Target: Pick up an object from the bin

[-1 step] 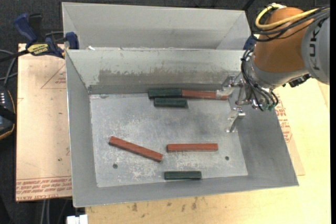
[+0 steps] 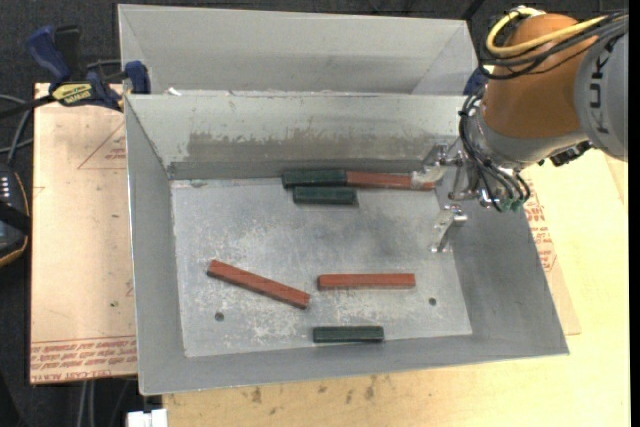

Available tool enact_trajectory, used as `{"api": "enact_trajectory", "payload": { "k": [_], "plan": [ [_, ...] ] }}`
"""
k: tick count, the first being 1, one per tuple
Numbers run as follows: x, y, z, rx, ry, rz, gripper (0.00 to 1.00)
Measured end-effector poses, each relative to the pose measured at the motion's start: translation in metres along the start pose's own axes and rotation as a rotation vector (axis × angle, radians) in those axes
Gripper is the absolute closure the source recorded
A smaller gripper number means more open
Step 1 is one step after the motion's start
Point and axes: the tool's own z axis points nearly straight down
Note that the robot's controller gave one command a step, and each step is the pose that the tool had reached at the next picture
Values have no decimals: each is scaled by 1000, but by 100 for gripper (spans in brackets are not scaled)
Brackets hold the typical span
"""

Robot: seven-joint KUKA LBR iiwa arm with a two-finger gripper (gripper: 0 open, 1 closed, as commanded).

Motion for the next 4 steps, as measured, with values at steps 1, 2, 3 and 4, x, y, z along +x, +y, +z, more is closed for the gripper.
{"api": "enact_trajectory", "payload": {
  "k": [1, 2, 3, 4],
  "plan": [
    [20, 17, 43, 1, -4, -71, 0],
    [65, 36, 86, 2, -20, -85, 100],
    [65, 36, 86, 2, -20, -85, 100],
    [58, 32, 8, -1, 2, -99, 0]
  ]
}}
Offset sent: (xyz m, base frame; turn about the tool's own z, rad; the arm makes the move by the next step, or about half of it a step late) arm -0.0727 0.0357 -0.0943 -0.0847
